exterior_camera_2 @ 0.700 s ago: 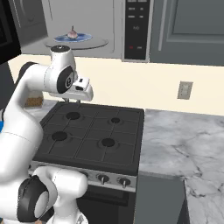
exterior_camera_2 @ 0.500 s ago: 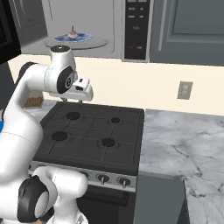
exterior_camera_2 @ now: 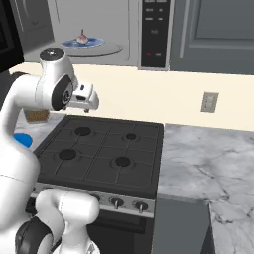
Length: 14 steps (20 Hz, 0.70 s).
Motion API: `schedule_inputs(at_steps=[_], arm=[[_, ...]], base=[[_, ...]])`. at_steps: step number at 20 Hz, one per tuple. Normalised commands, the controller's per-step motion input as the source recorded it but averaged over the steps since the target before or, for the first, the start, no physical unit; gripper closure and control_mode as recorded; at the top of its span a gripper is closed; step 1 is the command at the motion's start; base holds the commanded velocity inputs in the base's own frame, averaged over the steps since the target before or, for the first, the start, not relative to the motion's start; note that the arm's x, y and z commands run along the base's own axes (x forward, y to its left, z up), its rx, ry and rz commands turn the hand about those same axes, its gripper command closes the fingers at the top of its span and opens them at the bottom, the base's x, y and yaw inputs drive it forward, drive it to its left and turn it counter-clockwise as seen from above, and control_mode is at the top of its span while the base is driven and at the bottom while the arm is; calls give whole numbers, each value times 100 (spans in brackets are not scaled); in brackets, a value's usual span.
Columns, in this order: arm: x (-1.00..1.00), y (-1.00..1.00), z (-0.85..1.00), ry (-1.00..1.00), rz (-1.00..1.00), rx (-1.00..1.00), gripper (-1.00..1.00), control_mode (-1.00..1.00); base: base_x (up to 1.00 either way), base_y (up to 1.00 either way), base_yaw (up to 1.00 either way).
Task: Pick the garlic from the microwave and place it on plate located on the counter.
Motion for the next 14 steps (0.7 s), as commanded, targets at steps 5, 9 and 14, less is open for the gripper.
schedule_inputs(at_steps=[5,9,14], arm=[[-2,30,89,-35,0,1,-100,-100],[2,19,84,-25,0,3,-100,-100],[3,13,91,-17,0,2,-100,-100]], base=[[0,0,0],[0,0,0],[0,0,0]])
